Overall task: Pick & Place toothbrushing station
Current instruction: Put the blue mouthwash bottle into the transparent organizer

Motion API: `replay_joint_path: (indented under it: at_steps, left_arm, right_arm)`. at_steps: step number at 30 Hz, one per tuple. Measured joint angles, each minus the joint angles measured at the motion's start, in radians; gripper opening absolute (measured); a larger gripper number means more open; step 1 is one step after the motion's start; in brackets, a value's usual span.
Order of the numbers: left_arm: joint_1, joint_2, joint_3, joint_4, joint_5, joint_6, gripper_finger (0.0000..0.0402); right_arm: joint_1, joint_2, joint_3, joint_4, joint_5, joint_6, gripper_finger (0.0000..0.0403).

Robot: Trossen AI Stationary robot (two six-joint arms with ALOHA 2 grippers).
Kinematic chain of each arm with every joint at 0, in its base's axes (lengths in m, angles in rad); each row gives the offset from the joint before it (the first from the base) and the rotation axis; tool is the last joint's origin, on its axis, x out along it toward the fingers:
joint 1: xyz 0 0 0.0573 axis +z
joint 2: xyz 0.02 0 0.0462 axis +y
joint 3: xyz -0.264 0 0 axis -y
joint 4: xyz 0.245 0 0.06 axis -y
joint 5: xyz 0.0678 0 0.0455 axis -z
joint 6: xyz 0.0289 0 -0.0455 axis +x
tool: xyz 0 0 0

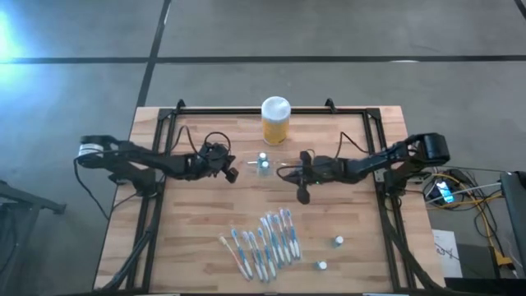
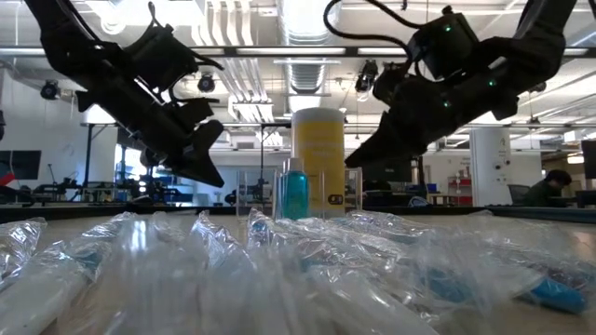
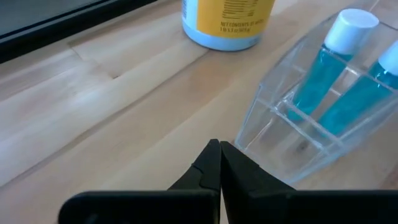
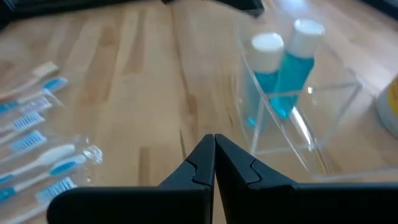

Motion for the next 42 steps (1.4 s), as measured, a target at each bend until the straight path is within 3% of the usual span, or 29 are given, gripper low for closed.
replay_joint_path:
  at_steps: [4,10,25,31,35,42]
  left_arm:
    - [-0.001,0.026,0.020,-0.001,0.000,0.000,0.0001]
    - [-0.003,0.063,0.041,-0.004,0.017,0.000,0.0001]
    - [-0.018,0.164,0.099,-0.003,0.052,0.011,0.0001]
    - [-0.021,0.145,0.095,-0.027,0.038,0.014,0.0002]
    - [-0.021,0.108,0.094,-0.094,0.013,0.014,0.0002]
    - [-0.023,0.012,0.093,-0.228,-0.037,0.047,0.0002]
  right_arm:
    - [-0.016,-0.002,0.001,-0.025,0.008,0.018,0.0008]
    - [-0.027,-0.019,-0.015,-0.066,0.103,0.041,0.0008]
    - [-0.035,-0.014,-0.014,-0.070,0.159,0.059,0.0008]
    - [-0.033,-0.037,-0.012,-0.091,0.146,0.048,0.0008]
    - [-0.027,-0.094,-0.015,-0.121,0.091,0.038,0.0008]
    - [0.027,-0.221,-0.021,-0.193,0.086,0.005,0.0008]
